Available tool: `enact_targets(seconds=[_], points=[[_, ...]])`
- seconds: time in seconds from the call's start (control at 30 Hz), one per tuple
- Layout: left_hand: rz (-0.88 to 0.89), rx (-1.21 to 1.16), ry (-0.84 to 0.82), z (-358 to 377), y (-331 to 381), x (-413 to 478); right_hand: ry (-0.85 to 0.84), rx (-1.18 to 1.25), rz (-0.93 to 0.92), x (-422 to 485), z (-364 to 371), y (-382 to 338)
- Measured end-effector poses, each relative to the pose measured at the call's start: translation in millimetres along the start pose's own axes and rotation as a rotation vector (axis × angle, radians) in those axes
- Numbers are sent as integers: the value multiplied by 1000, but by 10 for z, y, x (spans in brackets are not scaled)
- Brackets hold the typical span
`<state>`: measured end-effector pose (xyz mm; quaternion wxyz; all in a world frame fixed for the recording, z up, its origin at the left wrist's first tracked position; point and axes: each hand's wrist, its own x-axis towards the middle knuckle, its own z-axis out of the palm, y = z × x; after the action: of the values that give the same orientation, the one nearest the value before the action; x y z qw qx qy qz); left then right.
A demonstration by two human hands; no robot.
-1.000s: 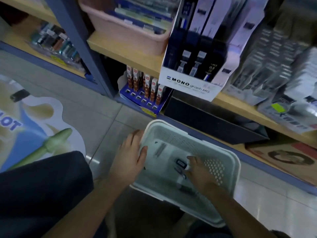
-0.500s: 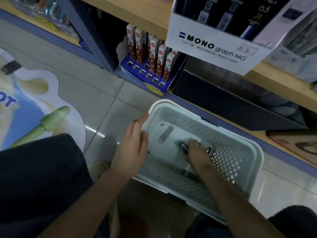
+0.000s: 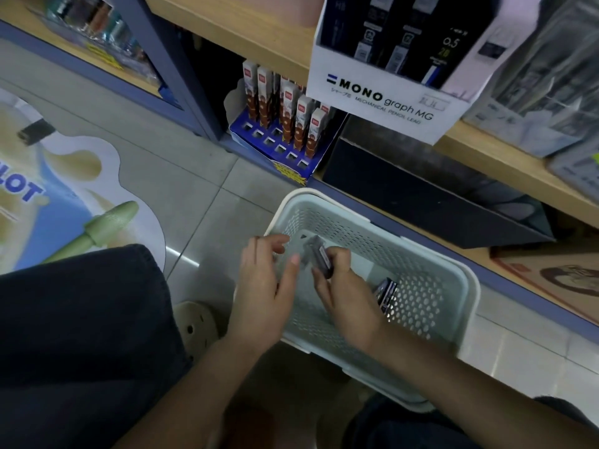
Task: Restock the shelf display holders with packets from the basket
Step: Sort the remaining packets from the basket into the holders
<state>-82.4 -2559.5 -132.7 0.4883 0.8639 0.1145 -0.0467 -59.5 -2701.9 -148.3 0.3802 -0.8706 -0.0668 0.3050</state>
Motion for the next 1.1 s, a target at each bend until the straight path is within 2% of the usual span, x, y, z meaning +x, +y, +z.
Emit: enact_targets(seconds=[0.1, 0.2, 0.33, 0.4, 0.47, 0.5, 0.67, 0.87, 0.93, 1.0, 1.03, 1.1], points=[[-117, -285, -124, 52, 206, -94, 63, 107, -133, -188, -7, -271], [-235, -516, -86, 55, 393, -135, 80, 84, -262, -325, 35, -398], [-237, -474, 33, -61, 344, -49, 50, 25, -377, -334, 2, -400], [-229, -446, 102, -154, 269, 32, 159, -16, -375, -174, -12, -219], [-237, -424, 137, -243, 216, 93, 250, -140, -343, 92, 28, 125], [-240, -403, 143, -280, 200, 116, 245, -200, -304, 236, 65, 310], [-279, -369, 135, -338, 114, 174, -6, -392, -78, 719, 284, 833], [-310, -399, 157, -340, 59, 209, 1, -676, -12, 875, 529, 949], [-330, -405, 152, -339, 33, 216, 81, -703, 2, 890, 533, 967], [-335, -411, 126, -336, 8, 210, 63, -717, 37, 870, 512, 979], [-339, -418, 115, -334, -3, 205, 29, -684, 72, 854, 512, 990], [-350, -421, 103, -319, 5, 195, 21, -450, 189, 785, 476, 932]])
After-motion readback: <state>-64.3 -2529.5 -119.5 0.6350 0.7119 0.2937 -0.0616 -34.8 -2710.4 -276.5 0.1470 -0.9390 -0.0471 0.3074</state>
